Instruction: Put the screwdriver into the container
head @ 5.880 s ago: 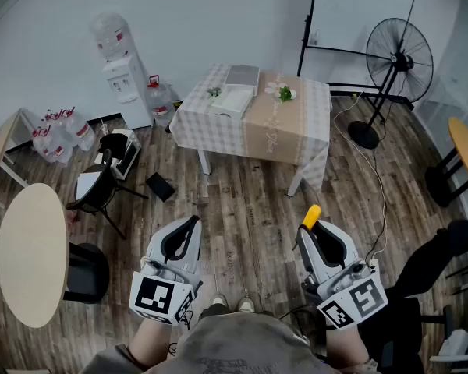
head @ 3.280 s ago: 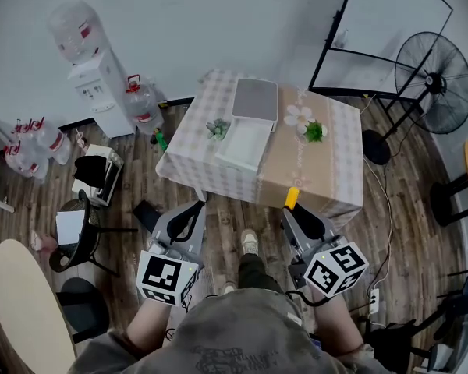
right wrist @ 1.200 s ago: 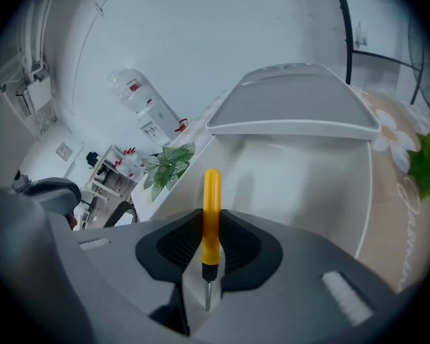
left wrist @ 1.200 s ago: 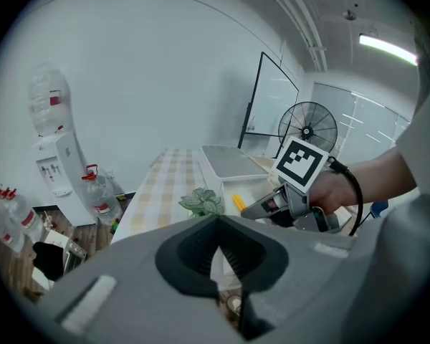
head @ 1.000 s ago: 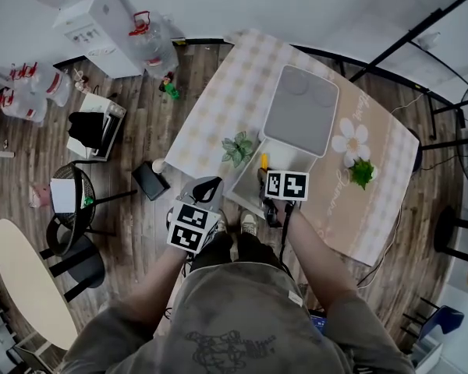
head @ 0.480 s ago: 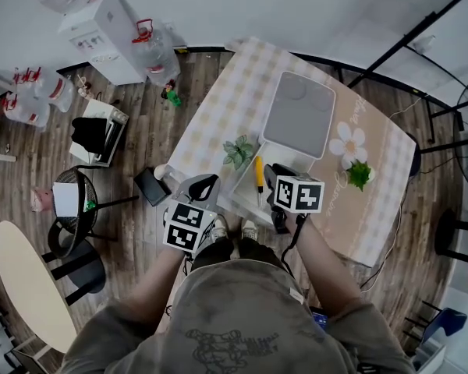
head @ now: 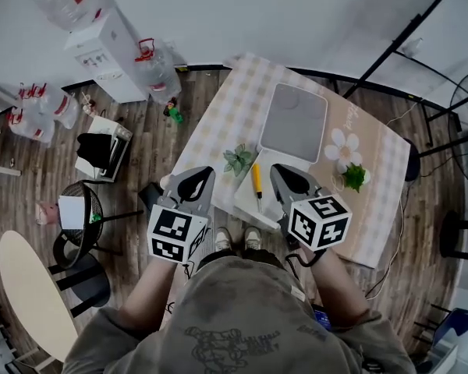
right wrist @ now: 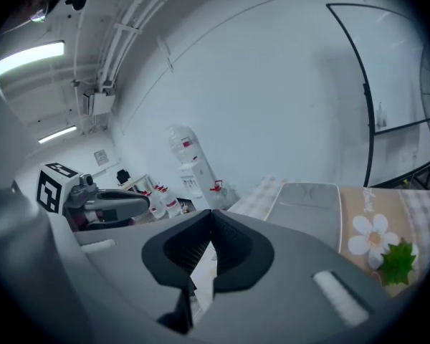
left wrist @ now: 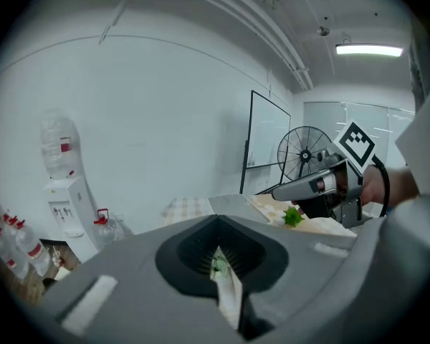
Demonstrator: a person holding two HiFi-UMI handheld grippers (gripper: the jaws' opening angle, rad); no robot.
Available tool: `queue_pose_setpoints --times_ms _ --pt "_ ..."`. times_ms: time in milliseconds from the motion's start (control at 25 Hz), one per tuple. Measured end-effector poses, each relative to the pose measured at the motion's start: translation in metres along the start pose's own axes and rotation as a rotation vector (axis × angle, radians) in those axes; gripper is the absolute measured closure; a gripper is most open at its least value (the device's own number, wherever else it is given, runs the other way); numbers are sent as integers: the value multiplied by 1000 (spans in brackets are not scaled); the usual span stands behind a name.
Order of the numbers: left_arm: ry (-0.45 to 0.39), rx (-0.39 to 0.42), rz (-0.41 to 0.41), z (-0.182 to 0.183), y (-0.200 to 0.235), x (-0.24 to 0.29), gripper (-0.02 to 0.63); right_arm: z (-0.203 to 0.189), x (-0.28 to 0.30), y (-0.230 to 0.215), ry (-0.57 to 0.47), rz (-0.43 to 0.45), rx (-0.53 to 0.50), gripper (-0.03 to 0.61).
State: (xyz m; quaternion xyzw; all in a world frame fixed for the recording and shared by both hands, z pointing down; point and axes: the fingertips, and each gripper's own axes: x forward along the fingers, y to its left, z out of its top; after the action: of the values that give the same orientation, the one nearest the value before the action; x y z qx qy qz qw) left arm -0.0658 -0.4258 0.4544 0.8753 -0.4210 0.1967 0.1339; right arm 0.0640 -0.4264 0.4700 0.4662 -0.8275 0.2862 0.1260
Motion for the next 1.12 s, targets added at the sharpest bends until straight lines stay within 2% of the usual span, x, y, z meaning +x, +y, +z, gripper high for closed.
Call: queue_pose_setpoints --times_ms 200,440,640,880,1120 --pt "-106 64 5 46 -8 -28 614 38 -41 32 -114 74 -12 551" --pt "-204 119 -14 86 -30 -64 614 78 -95 56 -248 90 -70 552" --pt "-246 135 -28 104 -44 -90 614 97 -133 75 -336 105 -108 552" --pt "-289 144 -12 110 -43 -110 614 81 -140 95 -311 130 -213 552" --pt "-278 140 8 107 -37 -108 614 73 -138 92 -305 115 -189 552"
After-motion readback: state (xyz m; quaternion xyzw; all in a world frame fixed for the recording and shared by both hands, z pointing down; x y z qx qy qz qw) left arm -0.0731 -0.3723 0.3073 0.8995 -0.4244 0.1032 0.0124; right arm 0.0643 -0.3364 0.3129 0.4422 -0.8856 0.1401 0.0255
